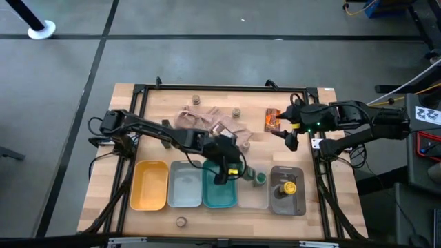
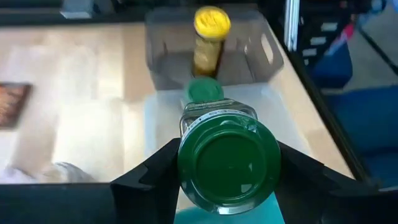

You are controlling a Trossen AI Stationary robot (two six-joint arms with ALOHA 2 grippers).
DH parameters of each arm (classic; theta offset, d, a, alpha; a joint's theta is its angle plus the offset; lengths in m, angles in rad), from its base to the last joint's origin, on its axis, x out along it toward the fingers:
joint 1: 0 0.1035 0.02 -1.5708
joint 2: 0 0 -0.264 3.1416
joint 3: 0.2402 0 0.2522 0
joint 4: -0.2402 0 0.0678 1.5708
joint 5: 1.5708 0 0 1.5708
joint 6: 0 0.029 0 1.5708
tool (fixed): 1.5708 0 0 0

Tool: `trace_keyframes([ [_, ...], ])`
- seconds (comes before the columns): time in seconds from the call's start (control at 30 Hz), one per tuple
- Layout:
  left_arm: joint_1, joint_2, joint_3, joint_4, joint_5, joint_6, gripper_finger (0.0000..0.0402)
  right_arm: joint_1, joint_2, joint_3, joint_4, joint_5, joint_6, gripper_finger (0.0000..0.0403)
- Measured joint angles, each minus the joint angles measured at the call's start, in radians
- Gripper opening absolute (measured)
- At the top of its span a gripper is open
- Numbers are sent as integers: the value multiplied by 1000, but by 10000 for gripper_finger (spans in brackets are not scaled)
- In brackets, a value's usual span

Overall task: Sort spices by type
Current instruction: Put the green seasoning bottle into the transparent bin

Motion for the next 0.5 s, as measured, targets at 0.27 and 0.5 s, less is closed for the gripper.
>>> trace_keyframes([
  [0.27, -12, 39, 0, -40, -2, -5, 190, 0, -2, 0, -7, 14, -1, 315],
  [0.5, -3, 74, 0, -39, -2, 0, 190, 0, -1, 0, -7, 10, -1, 315],
])
